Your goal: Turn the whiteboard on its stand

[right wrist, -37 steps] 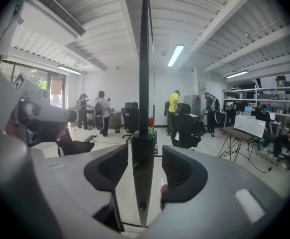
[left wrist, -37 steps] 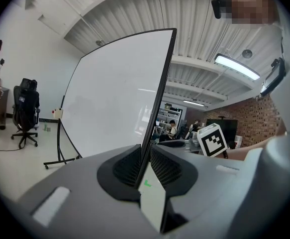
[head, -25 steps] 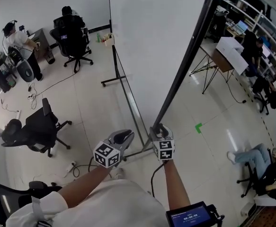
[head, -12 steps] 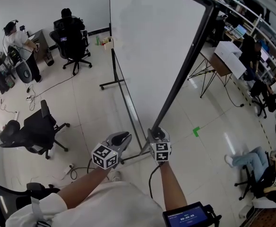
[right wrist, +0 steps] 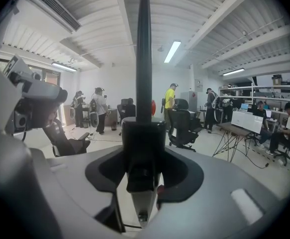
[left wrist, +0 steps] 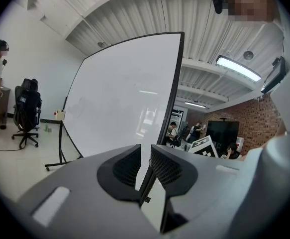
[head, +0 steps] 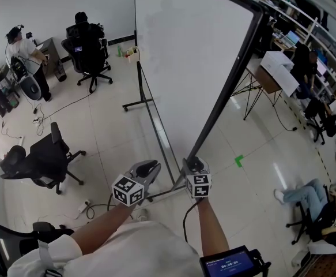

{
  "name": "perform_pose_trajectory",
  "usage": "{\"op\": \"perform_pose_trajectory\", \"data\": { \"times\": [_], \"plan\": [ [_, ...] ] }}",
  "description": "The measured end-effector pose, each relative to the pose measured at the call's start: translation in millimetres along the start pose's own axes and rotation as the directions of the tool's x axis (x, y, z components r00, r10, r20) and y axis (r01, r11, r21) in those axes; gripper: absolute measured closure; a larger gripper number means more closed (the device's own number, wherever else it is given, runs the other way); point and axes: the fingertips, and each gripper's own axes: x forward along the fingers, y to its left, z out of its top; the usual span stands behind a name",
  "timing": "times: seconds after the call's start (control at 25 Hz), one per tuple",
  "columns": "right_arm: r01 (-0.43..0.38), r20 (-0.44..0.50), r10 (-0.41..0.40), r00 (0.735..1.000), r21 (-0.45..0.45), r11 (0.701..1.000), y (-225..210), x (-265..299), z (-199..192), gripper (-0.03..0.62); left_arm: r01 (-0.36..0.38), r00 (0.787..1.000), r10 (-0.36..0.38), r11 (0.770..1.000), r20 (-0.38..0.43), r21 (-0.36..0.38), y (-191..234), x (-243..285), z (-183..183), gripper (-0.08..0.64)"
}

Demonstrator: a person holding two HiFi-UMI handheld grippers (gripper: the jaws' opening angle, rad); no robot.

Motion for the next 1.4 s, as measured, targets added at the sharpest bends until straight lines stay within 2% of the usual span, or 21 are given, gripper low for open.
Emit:
{"op": "perform_pose_trajectory", "data": {
  "times": [0.4, 1.4],
  "plan": [
    [-0.015, -0.005, 0.015, 1.000, 0.009, 1.000, -3.7, -20.0, -6.3, 0.405, -0.005, 1.000, 0.005, 1.000, 0.002, 0.005, -10.9, -10.6, -2.4, 0.494],
    [-0.013, -0.012, 0.013, 1.000, 0.022, 1.000, -21.6, -82.2, -30.6, 0.405, 0.047, 0.999, -0.046, 0.998, -0.026, 0.030, -65.4, -7.0, -14.8, 0.494]
  ]
}}
